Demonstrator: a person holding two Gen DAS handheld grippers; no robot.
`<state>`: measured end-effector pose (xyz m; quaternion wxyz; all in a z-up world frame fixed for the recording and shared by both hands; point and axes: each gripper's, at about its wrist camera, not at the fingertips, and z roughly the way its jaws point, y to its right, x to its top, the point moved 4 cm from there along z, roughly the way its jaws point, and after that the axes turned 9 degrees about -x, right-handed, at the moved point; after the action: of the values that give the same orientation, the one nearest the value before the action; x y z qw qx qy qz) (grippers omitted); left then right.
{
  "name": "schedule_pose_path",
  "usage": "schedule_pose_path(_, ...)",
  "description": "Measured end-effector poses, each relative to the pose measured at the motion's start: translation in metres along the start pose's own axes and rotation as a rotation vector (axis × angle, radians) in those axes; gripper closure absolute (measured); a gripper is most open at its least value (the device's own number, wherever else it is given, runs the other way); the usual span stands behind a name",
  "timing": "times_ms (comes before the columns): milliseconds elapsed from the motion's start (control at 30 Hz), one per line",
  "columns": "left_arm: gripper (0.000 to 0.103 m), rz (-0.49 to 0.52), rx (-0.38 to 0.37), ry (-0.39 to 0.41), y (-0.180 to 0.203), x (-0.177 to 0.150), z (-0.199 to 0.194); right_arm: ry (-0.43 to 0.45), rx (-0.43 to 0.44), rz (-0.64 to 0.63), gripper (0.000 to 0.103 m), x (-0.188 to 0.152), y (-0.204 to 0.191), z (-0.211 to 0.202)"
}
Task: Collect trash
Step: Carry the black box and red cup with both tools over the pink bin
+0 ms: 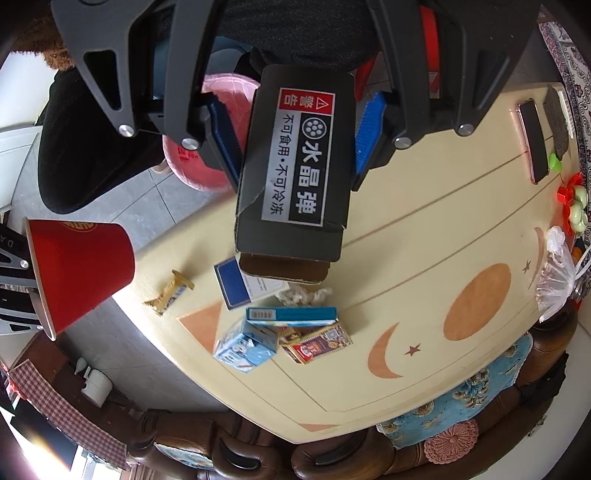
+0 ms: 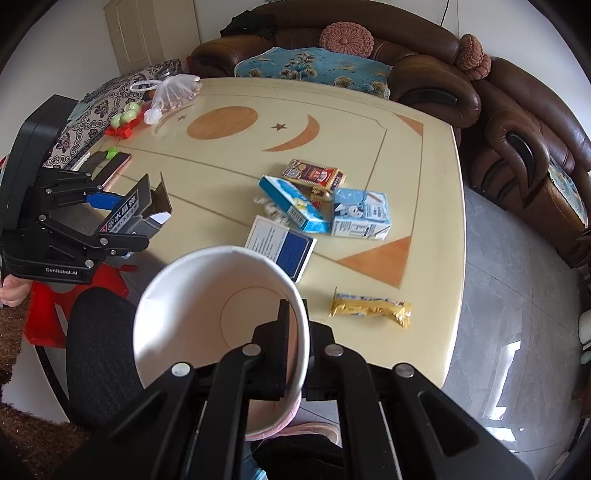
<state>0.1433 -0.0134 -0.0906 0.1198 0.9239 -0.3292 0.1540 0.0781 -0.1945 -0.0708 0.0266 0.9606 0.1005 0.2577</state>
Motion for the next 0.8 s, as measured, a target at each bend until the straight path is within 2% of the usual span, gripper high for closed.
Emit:
schedule_pose_path(433, 0.047, 0.02, -0.064, -0.063, 0.03, -0.052, 0.043, -0.04, 0.019, 0.011, 0.098, -0.051, -0.022, 0.016)
schedule_pose_path(800, 0.047, 0.031, -0.098, -0.112, 0.054, -0.077, 0.081, -0.084, 0.008, -0.01, 0.098, -0.088, -0.041, 0.042)
